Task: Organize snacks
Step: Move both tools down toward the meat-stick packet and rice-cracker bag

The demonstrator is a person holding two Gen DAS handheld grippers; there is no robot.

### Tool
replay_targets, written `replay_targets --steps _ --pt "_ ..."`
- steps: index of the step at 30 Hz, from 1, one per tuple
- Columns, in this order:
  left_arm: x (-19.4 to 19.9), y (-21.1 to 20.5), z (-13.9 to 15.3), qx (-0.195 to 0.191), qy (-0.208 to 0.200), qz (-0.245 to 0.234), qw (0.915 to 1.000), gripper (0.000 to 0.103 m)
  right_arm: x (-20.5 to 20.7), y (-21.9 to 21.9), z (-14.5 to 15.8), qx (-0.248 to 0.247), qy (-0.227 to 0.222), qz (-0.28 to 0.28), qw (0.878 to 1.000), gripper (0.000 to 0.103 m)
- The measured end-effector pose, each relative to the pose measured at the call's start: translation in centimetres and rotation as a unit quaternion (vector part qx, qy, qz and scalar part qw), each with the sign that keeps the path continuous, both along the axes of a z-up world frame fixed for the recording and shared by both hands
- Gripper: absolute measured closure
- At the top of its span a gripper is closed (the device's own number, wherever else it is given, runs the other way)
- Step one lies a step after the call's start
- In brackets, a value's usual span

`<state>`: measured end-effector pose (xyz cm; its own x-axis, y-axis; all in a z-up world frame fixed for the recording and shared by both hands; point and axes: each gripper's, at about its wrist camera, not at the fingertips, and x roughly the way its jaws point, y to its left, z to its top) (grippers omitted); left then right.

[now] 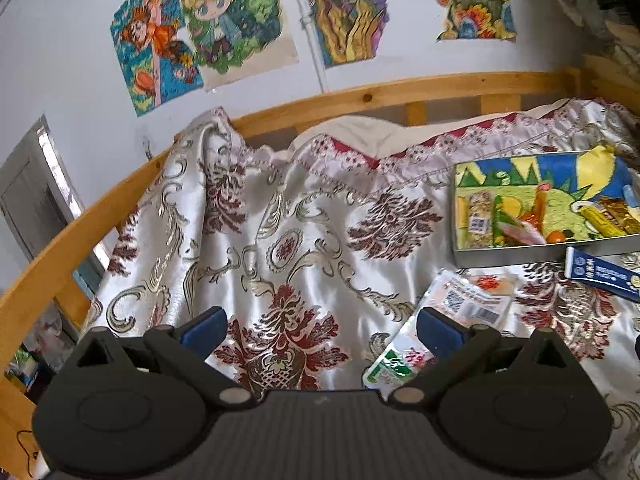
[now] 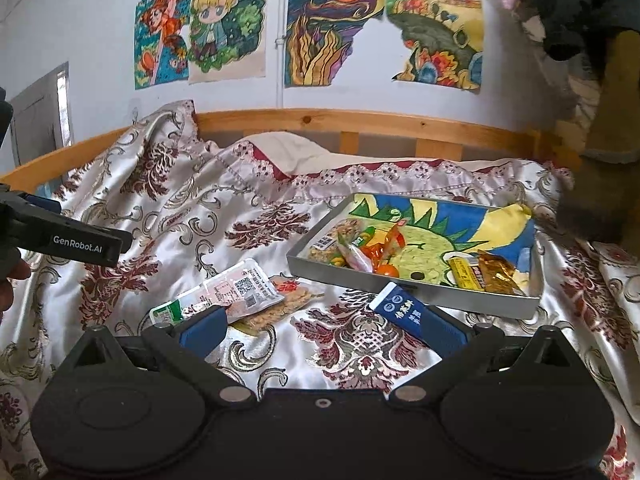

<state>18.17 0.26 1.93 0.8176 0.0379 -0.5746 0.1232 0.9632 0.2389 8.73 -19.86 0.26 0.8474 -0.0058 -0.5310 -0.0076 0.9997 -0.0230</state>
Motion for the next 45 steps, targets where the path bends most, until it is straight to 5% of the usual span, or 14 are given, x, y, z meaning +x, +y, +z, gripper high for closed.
replay_targets --steps 28,33,41,45 --pt "5.0 1.7 -3.6 0.003 0.091 0.042 0.995 0.0 7.6 2.3 -5.4 -0.022 0.024 0.025 0.999 0.001" --pt "5.9 2.0 -3.8 -0.007 0.092 0.043 0.9948 0.0 8.2 2.4 -6.0 -0.008 0.033 0.026 0.999 0.001" --pt "8.3 3.2 -4.6 -0.074 0.112 0.022 0.9907 0.0 9.0 3.5 -7.1 0.02 0.054 0.047 0.997 0.001" --pt "9.6 3.0 -5.9 -0.064 0.121 0.027 0.9902 0.0 9.5 4.1 -7.5 0.033 0.065 0.056 0.996 0.001"
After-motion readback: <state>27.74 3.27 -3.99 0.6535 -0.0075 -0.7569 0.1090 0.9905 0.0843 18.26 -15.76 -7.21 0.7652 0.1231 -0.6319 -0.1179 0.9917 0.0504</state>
